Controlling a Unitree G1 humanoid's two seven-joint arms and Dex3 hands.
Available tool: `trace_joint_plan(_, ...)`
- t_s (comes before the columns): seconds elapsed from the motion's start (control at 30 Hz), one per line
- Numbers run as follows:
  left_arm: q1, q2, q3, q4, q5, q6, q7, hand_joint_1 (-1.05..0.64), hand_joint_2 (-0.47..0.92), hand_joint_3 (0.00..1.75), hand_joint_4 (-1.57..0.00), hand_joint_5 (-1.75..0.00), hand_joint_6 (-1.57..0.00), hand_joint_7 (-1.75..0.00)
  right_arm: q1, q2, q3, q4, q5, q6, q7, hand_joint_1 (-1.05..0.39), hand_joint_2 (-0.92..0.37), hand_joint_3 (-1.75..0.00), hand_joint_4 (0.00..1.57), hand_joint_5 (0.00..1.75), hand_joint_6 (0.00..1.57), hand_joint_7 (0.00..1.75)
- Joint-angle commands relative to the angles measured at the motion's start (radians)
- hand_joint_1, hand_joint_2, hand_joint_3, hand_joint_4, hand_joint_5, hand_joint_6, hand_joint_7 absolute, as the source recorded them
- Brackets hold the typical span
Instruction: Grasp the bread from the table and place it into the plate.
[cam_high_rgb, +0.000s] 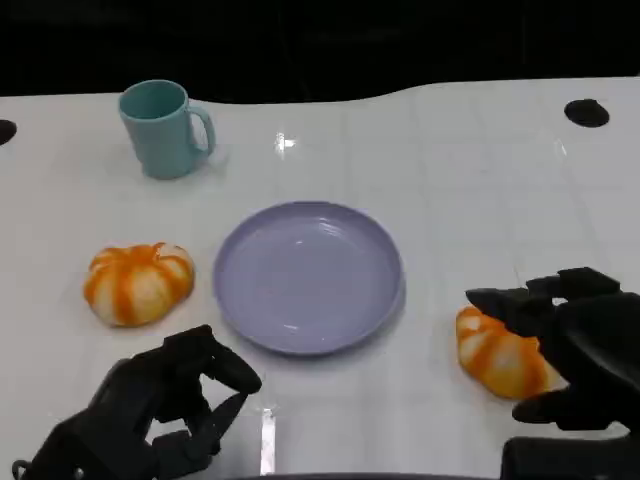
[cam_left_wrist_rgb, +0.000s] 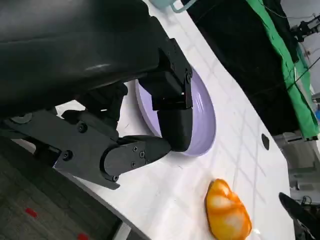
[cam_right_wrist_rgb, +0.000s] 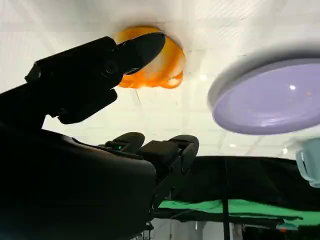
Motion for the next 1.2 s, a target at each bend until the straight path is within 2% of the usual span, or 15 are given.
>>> trace_joint_plan(0.03,-0.005,0.007,0.004,-0.012,0.007,0.004,0.009,-0.29,0.79,0.7,-0.74,-1.75,-0.63,-1.28,-0.049,-0.008,0.029,0.086,-0.024,0.028,0.01,-0.47,-0.81,-0.02,0.1,0.45,0.35,0.0)
trace_joint_plan(0.43,-0.003,0.001,0.001,-0.025,0.002,0.012,0.007,-0.27,0.78,0.71,-0.73,-1.75,-0.63,-1.28,-0.192,0.008,0.091,0.332,0.006,0.088,0.019,-0.51,-0.9,-0.02,0.1,0.41,0.35,0.0)
trace_joint_plan(0.6,0.002,0.001,0.0,-0.03,0.004,0.009,0.007,-0.28,0.78,0.71,-0.74,-1.75,-0.63,-1.28,-0.252,0.024,0.121,0.437,0.025,0.114,0.02,-0.52,-0.92,-0.1,0.14,0.38,0.38,0.01)
trace_joint_plan(0.8,0.007,-0.003,0.002,-0.046,-0.007,0.024,0.004,-0.29,0.77,0.71,-0.74,-1.75,-0.63,-1.27,-0.305,0.051,0.137,0.519,0.072,0.141,0.007,-0.52,-0.92,-0.16,0.22,0.34,0.46,0.04)
trace_joint_plan(0.9,0.008,-0.001,0.0,-0.054,0.002,0.03,0.007,-0.29,0.78,0.71,-0.74,-1.75,-0.63,-1.26,-0.32,0.063,0.137,0.55,0.091,0.139,-0.03,-0.52,-0.92,-0.16,0.3,0.32,0.52,0.05)
trace_joint_plan(1.0,0.009,0.0,-0.002,-0.064,0.005,0.037,0.007,-0.28,0.78,0.7,-0.72,-1.75,-0.63,-1.26,-0.339,0.102,0.115,0.595,0.129,0.143,-0.116,-0.47,-0.92,-0.11,0.44,0.33,0.65,0.08)
trace_joint_plan(1.03,0.01,0.001,-0.002,-0.067,0.007,0.039,0.007,-0.27,0.79,0.7,-0.71,-1.75,-0.63,-1.26,-0.343,0.113,0.108,0.609,0.143,0.139,-0.149,-0.41,-0.92,-0.08,0.58,0.38,0.75,0.1)
trace_joint_plan(1.07,0.01,0.002,-0.003,-0.069,0.008,0.041,0.007,-0.28,0.79,0.7,-0.7,-1.75,-0.63,-1.26,-0.346,0.123,0.098,0.623,0.163,0.126,-0.186,-0.38,-0.92,-0.06,0.64,0.4,0.79,0.1)
trace_joint_plan(1.1,0.01,0.002,-0.003,-0.071,0.01,0.045,0.008,-0.28,0.79,0.7,-0.7,-1.75,-0.63,-1.26,-0.349,0.134,0.081,0.64,0.194,0.101,-0.227,-0.32,-0.91,-0.04,0.69,0.53,0.86,0.1)
trace_joint_plan(1.13,0.01,0.002,-0.003,-0.073,0.013,0.046,0.009,-0.28,0.79,0.69,-0.7,-1.75,-0.63,-1.26,-0.354,0.14,0.067,0.66,0.224,0.075,-0.262,-0.24,-0.9,-0.02,0.73,0.73,0.96,0.11)
trace_joint_plan(1.17,0.01,0.002,-0.004,-0.074,0.014,0.048,0.01,-0.28,0.79,0.69,-0.7,-1.75,-0.63,-1.26,-0.36,0.144,0.056,0.676,0.249,0.051,-0.289,-0.15,-0.9,-0.02,0.75,1.08,1.08,0.12)
trace_joint_plan(1.2,0.01,0.002,-0.003,-0.075,0.015,0.048,0.011,-0.28,0.79,0.69,-0.7,-1.75,-0.63,-1.26,-0.364,0.145,0.051,0.69,0.266,0.032,-0.309,-0.11,-0.91,-0.02,0.74,1.3,1.13,0.13)
